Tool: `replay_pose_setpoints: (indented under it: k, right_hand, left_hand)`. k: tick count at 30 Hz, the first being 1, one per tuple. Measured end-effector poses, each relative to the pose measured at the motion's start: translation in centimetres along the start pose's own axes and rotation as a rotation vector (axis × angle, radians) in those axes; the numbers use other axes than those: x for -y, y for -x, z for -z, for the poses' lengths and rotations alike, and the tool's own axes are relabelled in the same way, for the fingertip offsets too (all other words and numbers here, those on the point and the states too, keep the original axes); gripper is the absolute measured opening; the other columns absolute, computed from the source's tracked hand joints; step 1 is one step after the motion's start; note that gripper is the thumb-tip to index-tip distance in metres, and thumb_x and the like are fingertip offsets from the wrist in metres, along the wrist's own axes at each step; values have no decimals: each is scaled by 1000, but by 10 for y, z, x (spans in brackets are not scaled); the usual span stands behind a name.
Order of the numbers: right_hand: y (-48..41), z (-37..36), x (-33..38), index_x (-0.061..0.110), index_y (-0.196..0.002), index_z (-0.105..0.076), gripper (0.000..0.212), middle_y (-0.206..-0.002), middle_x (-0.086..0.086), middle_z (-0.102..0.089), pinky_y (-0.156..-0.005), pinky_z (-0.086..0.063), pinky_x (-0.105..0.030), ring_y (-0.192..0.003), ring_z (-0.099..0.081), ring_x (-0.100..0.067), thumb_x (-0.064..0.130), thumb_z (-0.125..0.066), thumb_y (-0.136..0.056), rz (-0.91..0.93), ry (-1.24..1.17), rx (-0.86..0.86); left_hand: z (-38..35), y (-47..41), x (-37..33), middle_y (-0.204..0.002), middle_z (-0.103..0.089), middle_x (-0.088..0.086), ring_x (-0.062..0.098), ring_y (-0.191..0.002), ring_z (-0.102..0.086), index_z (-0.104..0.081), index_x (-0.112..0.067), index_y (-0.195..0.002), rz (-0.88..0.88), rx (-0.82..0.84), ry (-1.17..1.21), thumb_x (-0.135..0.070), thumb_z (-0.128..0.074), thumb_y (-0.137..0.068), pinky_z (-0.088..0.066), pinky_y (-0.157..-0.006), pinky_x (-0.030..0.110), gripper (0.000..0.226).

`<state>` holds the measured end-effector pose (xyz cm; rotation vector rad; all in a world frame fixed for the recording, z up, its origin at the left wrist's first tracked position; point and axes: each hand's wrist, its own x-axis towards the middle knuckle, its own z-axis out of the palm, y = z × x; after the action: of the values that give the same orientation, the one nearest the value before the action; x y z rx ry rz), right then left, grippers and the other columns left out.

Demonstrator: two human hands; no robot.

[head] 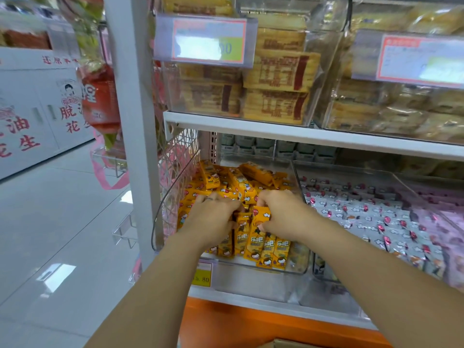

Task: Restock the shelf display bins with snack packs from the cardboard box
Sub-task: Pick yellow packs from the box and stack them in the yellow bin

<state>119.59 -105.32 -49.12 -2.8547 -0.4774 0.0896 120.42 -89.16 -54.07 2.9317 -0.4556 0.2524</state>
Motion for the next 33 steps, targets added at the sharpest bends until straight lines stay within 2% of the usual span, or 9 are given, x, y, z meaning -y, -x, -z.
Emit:
replay_pose_setpoints:
  k: [5,10,14,16,21,24,26,30,33]
  right_hand:
    - [-2,-9,4,19,-118,-52,34,-110,-6,-58,-73,-42,-31,-89,-51,-21,19,-68,-87,-29,67,-48]
    - [-9,-16,2,17,-115,-52,33,-107,-6,-59,-73,-42,-34,-95,-58,-25,16,-68,-87,-19,112,-64]
    - [-11,-25,4,13,-121,-52,39,-125,-9,-43,-68,-48,-36,-95,-60,-29,9,-67,-86,-9,202,-68]
    - [-12,-24,3,16,-123,-53,43,-129,-7,-38,-76,-52,-37,-98,-59,-28,18,-71,-84,-18,165,-68]
    - [-14,-11,5,27,-126,-50,45,-128,-2,-42,-84,-42,-31,-115,-48,-21,32,-68,-86,16,-40,-189]
    - [-24,-12,7,35,-139,-42,47,-144,-6,-36,-105,-34,-40,-134,-31,-27,33,-56,-94,35,-26,-70]
    - [-31,-15,6,35,-142,-40,44,-146,-8,-36,-108,-29,-41,-136,-28,-30,32,-47,-99,34,-32,15]
    - [-30,-9,3,31,-135,-50,36,-135,-7,-48,-99,-42,-36,-120,-47,-23,25,-43,-101,78,-166,-191]
    - [-14,-2,-4,30,-129,-57,33,-123,-3,-51,-73,-44,-18,-90,-49,-10,23,-47,-99,122,-300,-356]
  left_hand:
    - [0,1,0,-135,-51,-13,17,-129,-34,-49,-34,-129,-30,13,-4,-26,-51,-96,-22,-98,35,34]
    - [-2,1,3,-134,-52,-16,15,-130,-30,-51,-34,-129,-38,-7,4,-34,-56,-93,-20,-96,32,36]
    - [-5,5,6,-136,-41,-12,15,-129,-27,-44,-38,-135,-31,-30,-68,-45,-64,-85,-21,-100,31,55]
    - [-6,6,8,-134,-40,-11,16,-128,-28,-42,-40,-137,-27,-58,-102,-47,-65,-83,-22,-102,32,59]
    - [-10,1,6,-133,-43,-7,19,-126,-32,-43,-35,-133,-20,-113,-190,-50,-62,-84,-24,-101,34,55]
    - [-10,2,5,-135,-41,-7,19,-127,-33,-41,-33,-133,26,-87,-170,-51,-63,-82,-25,-101,35,59]
    - [-4,4,9,-133,-43,-8,18,-126,-35,-45,-34,-130,97,-111,-15,-52,-67,-79,-27,-101,35,59]
    - [11,1,23,-130,-47,1,22,-112,-52,-56,-26,-121,297,-369,404,-36,-70,-83,-44,-90,35,41]
    - [8,-6,19,-147,-33,9,29,-121,-50,-42,-30,-139,383,-326,369,-34,-59,-92,-45,-95,41,50]
